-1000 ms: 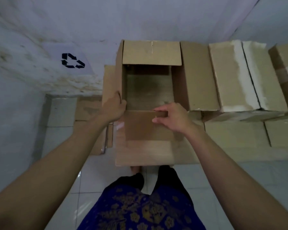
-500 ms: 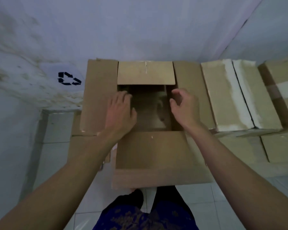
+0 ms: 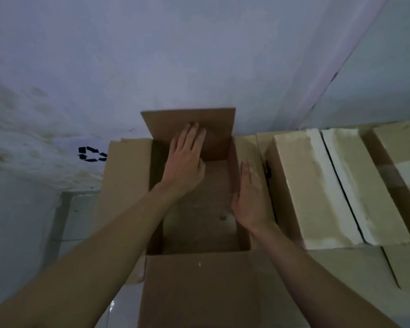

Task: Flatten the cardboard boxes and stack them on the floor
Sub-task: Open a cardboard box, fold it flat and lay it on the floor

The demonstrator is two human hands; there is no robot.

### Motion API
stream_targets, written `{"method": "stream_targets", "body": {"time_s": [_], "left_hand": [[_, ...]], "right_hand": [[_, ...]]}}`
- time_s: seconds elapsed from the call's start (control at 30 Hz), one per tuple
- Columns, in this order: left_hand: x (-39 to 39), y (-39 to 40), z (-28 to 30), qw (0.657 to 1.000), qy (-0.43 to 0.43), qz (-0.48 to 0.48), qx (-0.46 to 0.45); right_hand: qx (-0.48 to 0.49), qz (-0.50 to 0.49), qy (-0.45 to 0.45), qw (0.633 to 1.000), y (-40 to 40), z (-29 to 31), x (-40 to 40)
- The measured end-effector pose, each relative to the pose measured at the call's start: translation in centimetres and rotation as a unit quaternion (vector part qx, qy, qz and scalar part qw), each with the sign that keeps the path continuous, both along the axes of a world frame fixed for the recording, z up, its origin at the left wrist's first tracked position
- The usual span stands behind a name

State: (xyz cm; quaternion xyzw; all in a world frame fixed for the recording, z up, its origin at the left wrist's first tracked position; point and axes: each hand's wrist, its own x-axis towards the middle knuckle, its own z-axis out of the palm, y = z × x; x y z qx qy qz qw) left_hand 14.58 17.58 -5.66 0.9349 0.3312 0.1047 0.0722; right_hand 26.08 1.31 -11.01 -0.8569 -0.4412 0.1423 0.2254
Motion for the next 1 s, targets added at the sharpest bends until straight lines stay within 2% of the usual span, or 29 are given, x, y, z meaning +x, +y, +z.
{"method": "stream_targets", "body": {"time_s": [0.1,0.2,0.3,0.47,0.57,0.7,0.9,1.0], "left_hand": [[3.6,2.7,-1.0,0.992,0.096,0.029,-0.070],[6.2,3.5,-2.5,0.976,0.155,0.060,-0.140],[7.0,3.0,-3.9,0.969,0.168,0.106,-0.149],[7.6,3.3,-3.5,0.964,0.177,0.118,-0.158],[7.5,2.0,-3.3,0.963,0.157,0.119,-0.186],[6.3,-4.4,-3.6,0.963,0.083,0.102,-0.234],[5.1,-14.8,-3.7,0.917,-0.019,0.147,-0.370],[5.2,-16.3,-3.5,0.912,-0.057,0.188,-0.359]], "right_hand": [[0.014,0.007,0.027,1.000,0.0,-0.5,0.3],[0.028,0.004,0.073,0.997,0.1,-0.9,0.4],[0.038,-0.009,0.112,0.993,0.2,-1.2,0.3],[0.089,-0.039,0.214,0.972,0.0,-1.5,0.5],[0.121,-0.089,0.282,0.948,-0.5,-1.5,0.9],[0.089,-0.160,0.278,0.943,-3.2,-3.4,2.0],[0.000,-0.225,0.342,0.912,-4.9,-4.1,2.6],[-0.031,-0.239,0.371,0.897,-4.7,-4.0,2.6]]}}
